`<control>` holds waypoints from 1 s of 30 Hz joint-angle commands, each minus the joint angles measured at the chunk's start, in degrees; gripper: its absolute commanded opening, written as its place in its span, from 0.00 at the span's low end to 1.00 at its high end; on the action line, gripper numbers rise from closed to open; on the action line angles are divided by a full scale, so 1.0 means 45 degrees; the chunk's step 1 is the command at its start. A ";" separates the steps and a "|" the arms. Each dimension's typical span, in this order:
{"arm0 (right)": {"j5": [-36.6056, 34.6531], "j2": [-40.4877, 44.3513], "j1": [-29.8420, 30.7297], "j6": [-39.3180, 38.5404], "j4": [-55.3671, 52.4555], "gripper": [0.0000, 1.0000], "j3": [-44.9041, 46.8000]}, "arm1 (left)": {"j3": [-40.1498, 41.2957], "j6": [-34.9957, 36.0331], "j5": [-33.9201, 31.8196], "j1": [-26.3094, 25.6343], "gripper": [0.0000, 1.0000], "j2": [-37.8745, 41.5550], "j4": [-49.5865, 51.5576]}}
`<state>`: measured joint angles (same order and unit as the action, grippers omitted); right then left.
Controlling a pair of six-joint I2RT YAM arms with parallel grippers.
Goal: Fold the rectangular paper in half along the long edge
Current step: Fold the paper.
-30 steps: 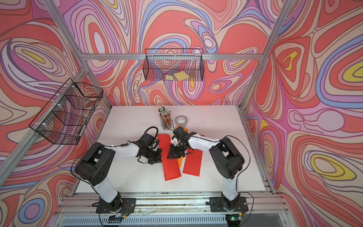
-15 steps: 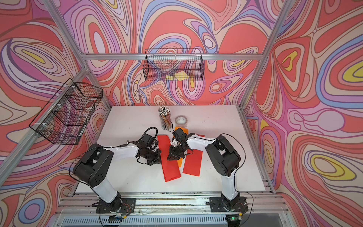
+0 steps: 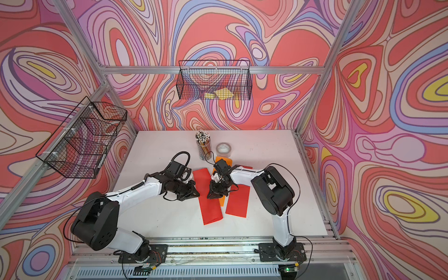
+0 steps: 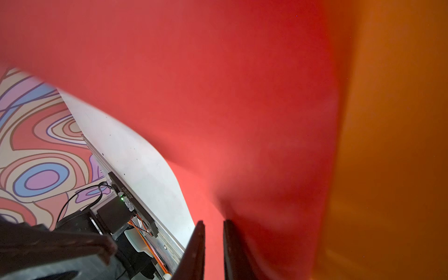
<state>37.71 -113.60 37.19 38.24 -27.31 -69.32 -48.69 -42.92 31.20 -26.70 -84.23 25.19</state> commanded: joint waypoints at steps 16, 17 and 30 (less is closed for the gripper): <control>-0.0075 -0.0263 -0.0036 0.0107 0.0164 0.18 -0.0186 | -0.0043 -0.0601 0.0123 0.0254 0.00 -0.0819 -0.0350; -0.0071 -0.0285 -0.0039 0.0142 0.0208 0.18 -0.0217 | -0.0134 -0.0592 0.0078 0.0206 0.00 -0.0928 -0.0344; 0.0085 -0.0453 -0.0041 0.0155 0.0212 0.18 -0.0352 | -0.0001 -0.0872 0.0315 0.0171 0.00 -0.3021 -0.1565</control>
<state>38.00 -114.34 37.19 38.72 -26.52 -69.54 -48.38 -45.78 31.77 -25.69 -95.85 20.08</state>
